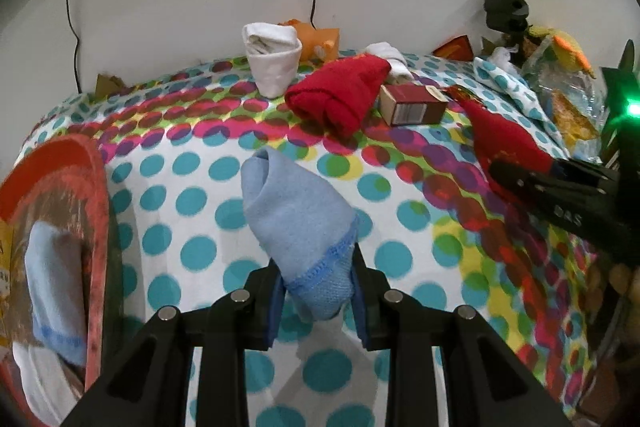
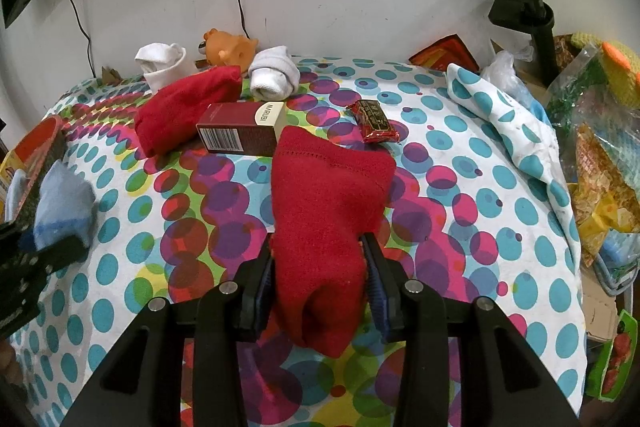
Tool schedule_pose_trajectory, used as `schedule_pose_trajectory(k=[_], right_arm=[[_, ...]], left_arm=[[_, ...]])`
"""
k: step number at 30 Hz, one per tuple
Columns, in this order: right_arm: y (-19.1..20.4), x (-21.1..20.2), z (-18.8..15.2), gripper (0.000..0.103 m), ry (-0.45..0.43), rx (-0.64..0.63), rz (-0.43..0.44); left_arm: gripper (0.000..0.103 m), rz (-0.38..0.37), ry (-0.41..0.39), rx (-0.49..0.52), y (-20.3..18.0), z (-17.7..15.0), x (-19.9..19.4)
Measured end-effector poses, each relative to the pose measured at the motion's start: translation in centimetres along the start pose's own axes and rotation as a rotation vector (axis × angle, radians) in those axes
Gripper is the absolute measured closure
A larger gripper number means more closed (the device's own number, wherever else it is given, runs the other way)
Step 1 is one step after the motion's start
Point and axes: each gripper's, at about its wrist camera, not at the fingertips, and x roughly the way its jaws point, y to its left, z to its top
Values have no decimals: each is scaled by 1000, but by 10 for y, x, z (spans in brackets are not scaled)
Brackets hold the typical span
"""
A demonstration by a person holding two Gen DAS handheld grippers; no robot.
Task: Organize objects
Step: 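Carry the light blue sock into the red tray and open the left tool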
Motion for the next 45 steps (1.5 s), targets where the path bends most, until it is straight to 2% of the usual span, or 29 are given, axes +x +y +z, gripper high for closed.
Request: schedule_pose_trajectory(k=[8, 13, 20, 28, 40, 45], right_arm=[[1, 0, 0, 64, 1, -4, -4], [1, -1, 1, 64, 1, -4, -4], [1, -1, 1, 64, 1, -5, -5], [2, 0, 1, 64, 2, -8, -8], [2, 0, 1, 64, 3, -12, -12], [2, 0, 1, 64, 3, -13, -13]], left_arm=[[75, -17, -22, 35, 3, -14, -36], [75, -22, -42, 18, 22, -20, -61], [75, 15, -48, -53, 63, -29, -84], [74, 97, -89, -110, 108, -36, -112], [74, 172, -60, -205, 166, -63, -118], [74, 167, -67, -242, 182, -74, -115]])
